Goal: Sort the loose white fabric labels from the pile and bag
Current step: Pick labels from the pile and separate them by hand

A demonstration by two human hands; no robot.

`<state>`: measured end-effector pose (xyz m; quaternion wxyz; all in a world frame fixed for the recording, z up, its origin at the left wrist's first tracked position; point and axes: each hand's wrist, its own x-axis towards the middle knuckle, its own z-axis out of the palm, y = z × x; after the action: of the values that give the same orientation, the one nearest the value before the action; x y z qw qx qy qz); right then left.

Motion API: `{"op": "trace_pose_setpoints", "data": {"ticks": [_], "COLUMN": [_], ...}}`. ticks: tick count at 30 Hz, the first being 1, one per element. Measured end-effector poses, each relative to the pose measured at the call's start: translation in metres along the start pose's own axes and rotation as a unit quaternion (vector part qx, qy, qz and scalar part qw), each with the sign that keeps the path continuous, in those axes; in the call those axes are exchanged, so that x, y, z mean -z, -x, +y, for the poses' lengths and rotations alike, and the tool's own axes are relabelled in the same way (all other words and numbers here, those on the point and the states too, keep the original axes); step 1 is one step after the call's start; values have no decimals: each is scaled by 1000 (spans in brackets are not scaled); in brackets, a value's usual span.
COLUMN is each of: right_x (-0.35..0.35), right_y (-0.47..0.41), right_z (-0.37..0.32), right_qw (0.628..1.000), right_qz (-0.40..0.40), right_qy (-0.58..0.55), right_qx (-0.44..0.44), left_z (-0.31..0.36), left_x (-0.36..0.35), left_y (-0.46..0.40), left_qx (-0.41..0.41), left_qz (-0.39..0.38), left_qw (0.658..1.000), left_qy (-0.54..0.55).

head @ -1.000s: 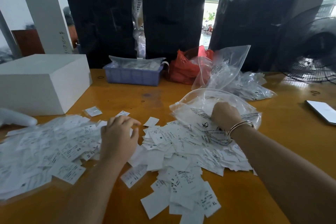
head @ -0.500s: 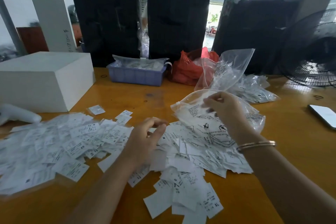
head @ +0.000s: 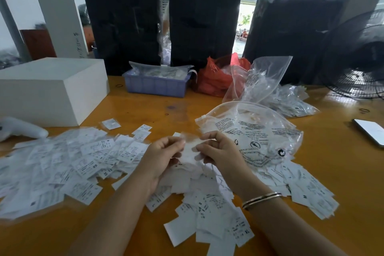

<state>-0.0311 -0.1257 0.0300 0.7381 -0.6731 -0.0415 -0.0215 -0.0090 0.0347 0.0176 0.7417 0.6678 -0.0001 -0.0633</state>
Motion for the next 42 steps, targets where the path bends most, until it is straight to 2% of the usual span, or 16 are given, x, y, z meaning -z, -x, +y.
{"op": "trace_pose_setpoints", "data": {"ticks": [6, 10, 12, 15, 17, 21, 27, 29, 31, 34, 37, 40, 42], "right_x": [1, 9, 12, 11, 8, 8, 1, -3, -6, -4, 0, 1, -4], "right_y": [-2, -2, -2, -1, -1, -2, -2, -4, -5, -4, -2, 0, 0], "right_z": [7, 3, 2, 4, 4, 4, 10, 14, 17, 12, 6, 5, 7], "right_qw": [1000, 999, 999, 997, 996, 994, 997, 991, 988, 995, 996, 993, 979], "right_qz": [-25, -34, -40, -54, -62, -58, -57, -60, -33, 11, 54, 101, 108], "right_qy": [11, 8, 15, 50, 67, 91, 36, 116, 149, 100, 60, 59, 159], "right_qx": [-1, 4, 8, 3, -2, -6, -36, -28, -5, 19, 26, 34, 65], "left_z": [-1, 2, 4, 4, 2, 1, 0, 1, 3, 6, 8, 6, 3], "left_x": [-1, 0, 0, 0, -1, 1, 2, 0, -1, 2, 8, 10, 10], "left_y": [1, -2, -1, 2, 3, -1, -1, -1, 0, 0, -1, -4, -6], "left_qx": [7, 11, 15, 22, 16, 12, -40, -39, -30, -12, -9, -36, -63], "left_qz": [12, 47, 35, -8, -2, 68, 78, 70, 53, 46, 71, 130, 160], "left_qw": [1000, 996, 995, 1000, 999, 996, 994, 993, 990, 974, 964, 970, 976], "left_qy": [28, 81, 96, -2, -29, 57, 69, 83, 128, 223, 258, 200, 132]}}
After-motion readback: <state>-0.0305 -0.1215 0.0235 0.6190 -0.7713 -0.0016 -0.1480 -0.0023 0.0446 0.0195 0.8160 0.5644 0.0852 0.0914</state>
